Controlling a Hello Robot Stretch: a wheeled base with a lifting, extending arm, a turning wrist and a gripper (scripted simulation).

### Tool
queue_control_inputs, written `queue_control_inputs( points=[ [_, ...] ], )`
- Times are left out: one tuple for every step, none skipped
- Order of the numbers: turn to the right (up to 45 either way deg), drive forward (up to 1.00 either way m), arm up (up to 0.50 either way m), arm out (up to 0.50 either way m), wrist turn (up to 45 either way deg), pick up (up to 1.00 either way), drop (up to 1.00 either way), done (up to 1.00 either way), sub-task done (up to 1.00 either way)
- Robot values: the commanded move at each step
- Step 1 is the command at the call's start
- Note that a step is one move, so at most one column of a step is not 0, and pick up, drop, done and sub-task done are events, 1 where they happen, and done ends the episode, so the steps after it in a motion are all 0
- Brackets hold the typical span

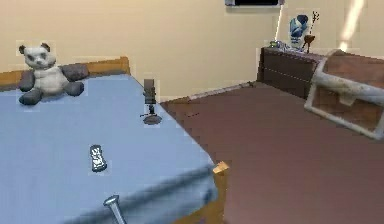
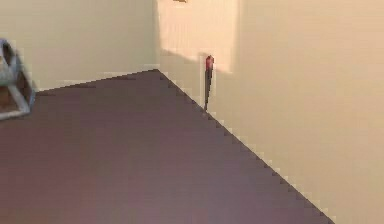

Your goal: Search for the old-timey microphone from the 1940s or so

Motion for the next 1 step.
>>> queue_control_inputs(
  points=[
    [-45.0,0.0,0.0,0.0,0.0,0.0,0.0,0.0,0.0]
  ],
)
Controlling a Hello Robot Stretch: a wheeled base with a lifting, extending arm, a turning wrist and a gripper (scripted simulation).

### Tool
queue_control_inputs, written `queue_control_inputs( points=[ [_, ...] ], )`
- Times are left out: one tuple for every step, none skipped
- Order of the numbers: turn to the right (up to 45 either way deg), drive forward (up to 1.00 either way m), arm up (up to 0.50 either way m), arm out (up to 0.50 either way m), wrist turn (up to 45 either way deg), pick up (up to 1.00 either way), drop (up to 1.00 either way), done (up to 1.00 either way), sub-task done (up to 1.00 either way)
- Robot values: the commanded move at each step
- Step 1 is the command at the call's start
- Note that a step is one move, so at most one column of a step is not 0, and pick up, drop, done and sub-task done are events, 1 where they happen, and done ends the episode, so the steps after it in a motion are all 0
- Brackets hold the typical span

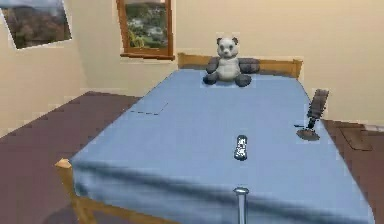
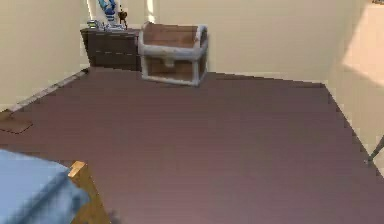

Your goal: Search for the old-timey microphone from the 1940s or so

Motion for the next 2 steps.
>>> queue_control_inputs(
  points=[
    [-45.0,0.0,0.0,0.0,0.0,0.0,0.0,0.0,0.0],
    [-45.0,0.0,0.0,0.0,0.0,0.0,0.0,0.0,0.0]
  ],
)
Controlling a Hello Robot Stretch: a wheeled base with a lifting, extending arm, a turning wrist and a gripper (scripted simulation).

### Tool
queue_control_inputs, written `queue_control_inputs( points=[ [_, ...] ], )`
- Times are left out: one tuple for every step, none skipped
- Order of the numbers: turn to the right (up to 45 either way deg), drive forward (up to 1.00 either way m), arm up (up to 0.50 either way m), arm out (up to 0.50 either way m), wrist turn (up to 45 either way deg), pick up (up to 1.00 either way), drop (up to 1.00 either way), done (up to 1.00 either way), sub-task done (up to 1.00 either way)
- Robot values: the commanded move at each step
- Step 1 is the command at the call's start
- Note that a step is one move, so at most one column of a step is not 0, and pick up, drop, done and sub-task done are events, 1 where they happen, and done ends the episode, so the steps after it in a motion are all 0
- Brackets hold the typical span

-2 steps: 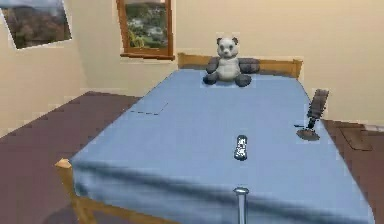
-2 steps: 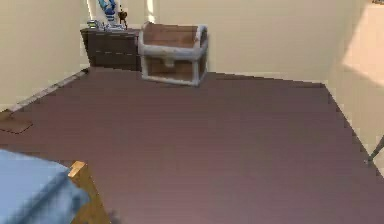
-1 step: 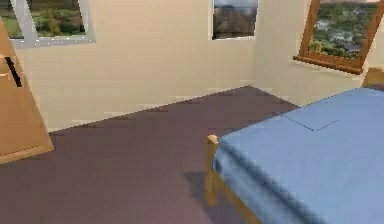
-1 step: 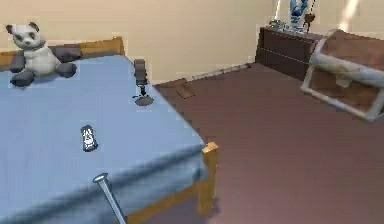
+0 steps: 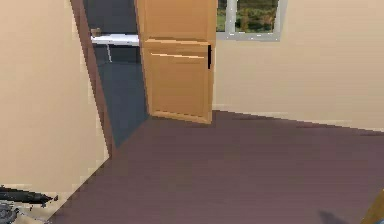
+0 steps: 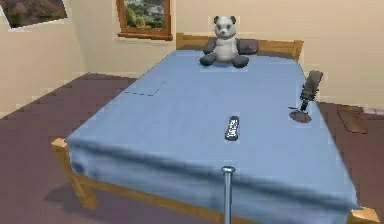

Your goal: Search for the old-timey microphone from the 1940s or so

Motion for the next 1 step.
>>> queue_control_inputs(
  points=[
    [-18.0,0.0,0.0,0.0,0.0,0.0,0.0,0.0,0.0]
  ],
)
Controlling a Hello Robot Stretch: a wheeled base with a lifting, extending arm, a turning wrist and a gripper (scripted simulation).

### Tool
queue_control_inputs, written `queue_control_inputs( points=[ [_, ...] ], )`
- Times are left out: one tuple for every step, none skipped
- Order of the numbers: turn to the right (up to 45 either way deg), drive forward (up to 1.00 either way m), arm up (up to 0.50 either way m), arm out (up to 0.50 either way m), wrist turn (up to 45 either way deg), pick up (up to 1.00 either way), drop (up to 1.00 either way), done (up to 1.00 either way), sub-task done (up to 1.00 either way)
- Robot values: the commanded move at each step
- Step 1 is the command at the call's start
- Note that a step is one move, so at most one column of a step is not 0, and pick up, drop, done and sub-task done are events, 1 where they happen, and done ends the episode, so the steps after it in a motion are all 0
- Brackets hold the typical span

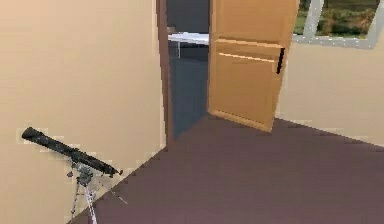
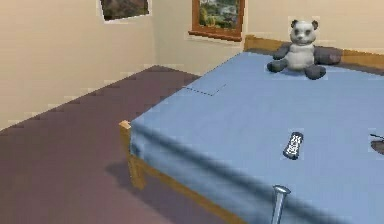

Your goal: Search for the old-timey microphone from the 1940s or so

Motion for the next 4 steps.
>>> queue_control_inputs(
  points=[
    [0.0,0.1,0.0,0.0,0.0,0.0,0.0,0.0,0.0],
    [-45.0,0.0,0.0,0.0,0.0,0.0,0.0,0.0,0.0],
    [-45.0,0.0,0.0,0.0,0.0,0.0,0.0,0.0,0.0],
    [-33.0,0.0,0.0,0.0,0.0,0.0,0.0,0.0,0.0]
  ],
)
